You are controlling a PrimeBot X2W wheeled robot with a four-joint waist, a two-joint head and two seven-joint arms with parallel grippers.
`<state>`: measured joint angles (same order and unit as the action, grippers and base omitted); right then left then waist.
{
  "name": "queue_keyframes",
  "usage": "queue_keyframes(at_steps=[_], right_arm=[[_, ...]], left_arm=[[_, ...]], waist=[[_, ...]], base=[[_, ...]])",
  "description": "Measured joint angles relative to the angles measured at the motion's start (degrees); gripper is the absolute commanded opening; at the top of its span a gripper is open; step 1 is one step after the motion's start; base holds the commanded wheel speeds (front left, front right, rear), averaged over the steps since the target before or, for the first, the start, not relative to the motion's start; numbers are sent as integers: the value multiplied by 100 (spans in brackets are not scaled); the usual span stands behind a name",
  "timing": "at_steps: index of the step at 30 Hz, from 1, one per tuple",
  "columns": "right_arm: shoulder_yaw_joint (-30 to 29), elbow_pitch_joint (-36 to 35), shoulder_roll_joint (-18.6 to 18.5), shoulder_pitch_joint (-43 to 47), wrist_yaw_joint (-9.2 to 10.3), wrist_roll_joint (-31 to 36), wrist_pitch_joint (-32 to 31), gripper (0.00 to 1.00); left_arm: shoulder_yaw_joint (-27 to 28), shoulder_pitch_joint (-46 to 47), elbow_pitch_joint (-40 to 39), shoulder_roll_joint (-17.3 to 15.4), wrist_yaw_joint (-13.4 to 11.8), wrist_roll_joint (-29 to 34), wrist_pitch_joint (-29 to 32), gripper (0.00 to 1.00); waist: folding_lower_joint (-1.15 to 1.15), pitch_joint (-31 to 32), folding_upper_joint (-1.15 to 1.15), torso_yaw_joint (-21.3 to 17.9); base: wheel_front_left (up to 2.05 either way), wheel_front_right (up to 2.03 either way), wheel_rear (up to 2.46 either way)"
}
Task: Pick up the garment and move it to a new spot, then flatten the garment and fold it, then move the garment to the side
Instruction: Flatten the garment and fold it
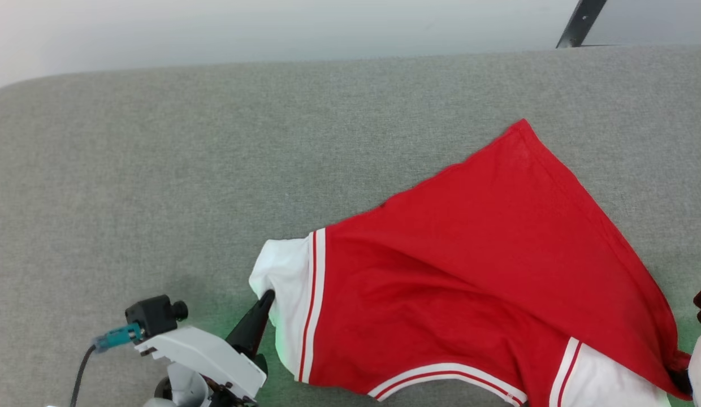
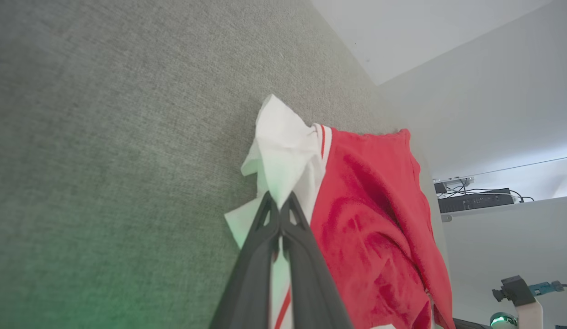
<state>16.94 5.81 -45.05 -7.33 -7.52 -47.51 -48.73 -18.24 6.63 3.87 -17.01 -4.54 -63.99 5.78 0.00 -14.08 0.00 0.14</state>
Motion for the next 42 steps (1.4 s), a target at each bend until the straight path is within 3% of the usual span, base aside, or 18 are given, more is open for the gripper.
queue_keyframes(at_steps=[2, 5, 11, 18, 23, 30, 36, 42], right_arm=[[-134, -99, 119, 88, 0, 169, 31, 4], [-390, -259, 245, 121, 0, 313, 96, 100], [-1042, -1063, 35, -153, 0, 175, -162, 100], [-1475, -1619, -93, -1266, -1, 339, -547, 100], [-905, -1335, 144, -2617, -1, 921, -582, 100], [274, 356, 728, -4145, -1, 1702, -127, 100], [1067, 1401, 738, -4647, 0, 1555, 12, 100], [1742, 1760, 522, -5009, 1, 1082, -24, 100]], left_arm=[[-16, 5, 2, 1, 0, 7, 0, 0], [-40, 8, 7, 4, 0, 22, 1, 0], [-76, 46, -30, 51, 8, 38, -1, 0], [-163, 207, -59, 172, 77, 41, -26, 0], [-171, 369, -55, 186, 131, 53, -34, 0], [-254, 730, 13, 323, 254, 67, -35, 0], [-294, 922, 62, 452, 361, 69, -102, 0], [-291, 991, 44, 502, 424, 55, -148, 0]], waist=[[0, -13, 0, -26], [0, -16, 0, -29], [0, -61, 0, 40], [0, -288, 0, 201], [0, -586, 0, 344], [0, -1060, 0, 590], [0, -1353, 0, 873], [0, -1618, 0, 1053]], base=[[0, 0, 0], [0, 0, 0], [0, 0, 0], [0, 0, 0], [0, 0, 0], [0, 0, 0], [0, 0, 0], [0, 0, 0]])
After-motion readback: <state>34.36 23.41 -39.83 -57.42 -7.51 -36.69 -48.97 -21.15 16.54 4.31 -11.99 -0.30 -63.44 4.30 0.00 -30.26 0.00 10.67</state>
